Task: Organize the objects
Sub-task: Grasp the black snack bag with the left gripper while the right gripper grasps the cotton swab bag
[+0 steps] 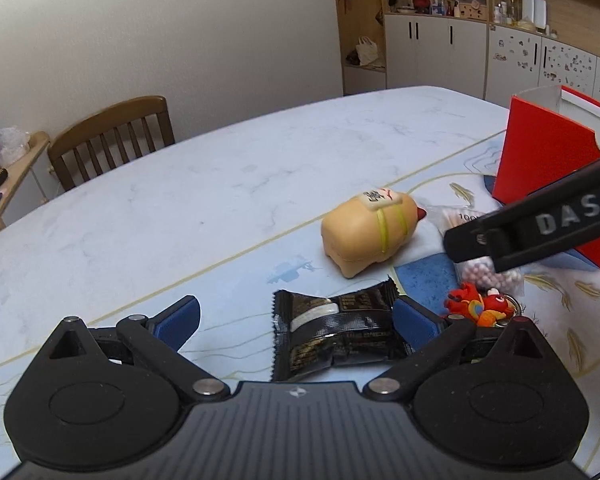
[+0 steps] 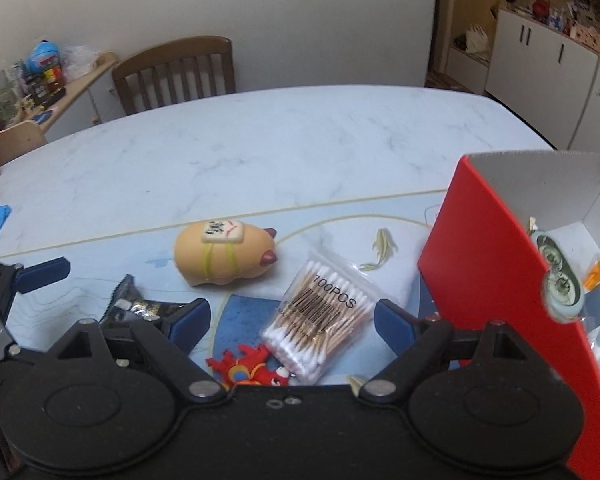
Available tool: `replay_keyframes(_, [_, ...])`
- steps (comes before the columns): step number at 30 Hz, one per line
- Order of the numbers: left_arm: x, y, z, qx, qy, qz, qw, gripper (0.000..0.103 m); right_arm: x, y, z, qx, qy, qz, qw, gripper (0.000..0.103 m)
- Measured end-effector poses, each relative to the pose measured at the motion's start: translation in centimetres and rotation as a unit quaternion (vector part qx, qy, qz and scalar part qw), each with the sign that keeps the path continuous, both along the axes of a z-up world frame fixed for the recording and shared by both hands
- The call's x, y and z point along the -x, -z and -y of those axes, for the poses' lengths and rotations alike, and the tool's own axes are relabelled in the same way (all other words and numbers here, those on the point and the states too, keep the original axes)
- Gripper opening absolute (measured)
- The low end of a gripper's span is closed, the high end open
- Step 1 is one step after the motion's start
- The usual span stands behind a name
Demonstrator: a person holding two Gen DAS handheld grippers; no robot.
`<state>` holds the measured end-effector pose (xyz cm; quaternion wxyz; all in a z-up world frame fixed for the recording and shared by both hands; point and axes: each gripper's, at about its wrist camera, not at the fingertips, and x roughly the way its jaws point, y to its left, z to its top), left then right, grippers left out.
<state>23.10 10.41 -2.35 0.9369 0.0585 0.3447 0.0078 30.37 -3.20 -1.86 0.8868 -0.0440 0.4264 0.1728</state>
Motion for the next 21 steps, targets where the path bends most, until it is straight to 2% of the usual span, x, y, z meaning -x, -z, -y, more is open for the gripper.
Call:
replay_keyframes(14, [-1.5,1.0,0.1,0.019,-0.006,-0.007,0.9998,0.103,-2.3,2.5,-0.9,0.015,0.026,-0.016,0.999,0.089])
replay_keyframes(21, [-1.6,1.6,0.1,0.023,0.005,-0.007,0.9997,0.103,-2.4,3.1,-1.2,0.022,0.022,-0.016,0.999,0.088])
